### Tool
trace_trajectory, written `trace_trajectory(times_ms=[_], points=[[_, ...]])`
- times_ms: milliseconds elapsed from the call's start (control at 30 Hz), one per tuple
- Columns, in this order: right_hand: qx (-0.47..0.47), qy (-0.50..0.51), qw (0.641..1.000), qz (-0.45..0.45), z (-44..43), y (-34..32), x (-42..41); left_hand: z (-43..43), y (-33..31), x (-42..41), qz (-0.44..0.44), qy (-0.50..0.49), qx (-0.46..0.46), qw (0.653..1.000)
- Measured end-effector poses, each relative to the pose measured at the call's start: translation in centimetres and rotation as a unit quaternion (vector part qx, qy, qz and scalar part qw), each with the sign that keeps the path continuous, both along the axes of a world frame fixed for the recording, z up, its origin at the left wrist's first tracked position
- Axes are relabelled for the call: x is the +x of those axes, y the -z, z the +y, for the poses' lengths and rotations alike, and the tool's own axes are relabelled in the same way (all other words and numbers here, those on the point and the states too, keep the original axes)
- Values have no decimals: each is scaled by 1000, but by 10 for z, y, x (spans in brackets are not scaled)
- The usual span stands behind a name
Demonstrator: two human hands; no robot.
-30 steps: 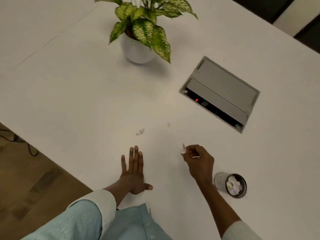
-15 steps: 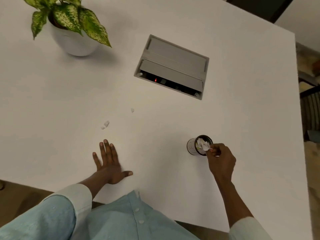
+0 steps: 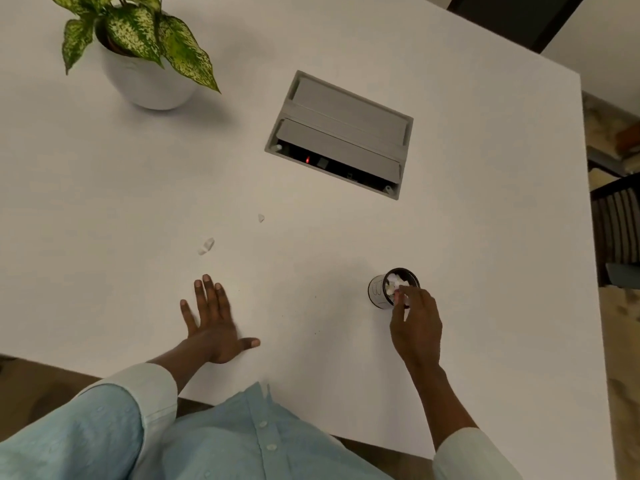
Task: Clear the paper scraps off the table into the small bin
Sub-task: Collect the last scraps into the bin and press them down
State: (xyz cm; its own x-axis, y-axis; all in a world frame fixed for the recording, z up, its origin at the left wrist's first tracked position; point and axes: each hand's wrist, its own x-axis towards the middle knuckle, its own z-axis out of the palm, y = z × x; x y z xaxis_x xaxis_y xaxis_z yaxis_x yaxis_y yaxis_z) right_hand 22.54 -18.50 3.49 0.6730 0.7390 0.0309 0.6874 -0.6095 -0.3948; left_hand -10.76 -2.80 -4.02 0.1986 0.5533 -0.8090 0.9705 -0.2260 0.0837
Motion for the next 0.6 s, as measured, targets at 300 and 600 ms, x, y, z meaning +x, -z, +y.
trace_trajectory(times_ms=[300, 600], points=[[-109, -62, 989, -83, 3, 25, -14, 0, 4, -4, -18, 14, 21, 1000], [-5, -85, 995, -45, 50, -12, -29, -10, 13, -13, -66, 22, 105, 992]])
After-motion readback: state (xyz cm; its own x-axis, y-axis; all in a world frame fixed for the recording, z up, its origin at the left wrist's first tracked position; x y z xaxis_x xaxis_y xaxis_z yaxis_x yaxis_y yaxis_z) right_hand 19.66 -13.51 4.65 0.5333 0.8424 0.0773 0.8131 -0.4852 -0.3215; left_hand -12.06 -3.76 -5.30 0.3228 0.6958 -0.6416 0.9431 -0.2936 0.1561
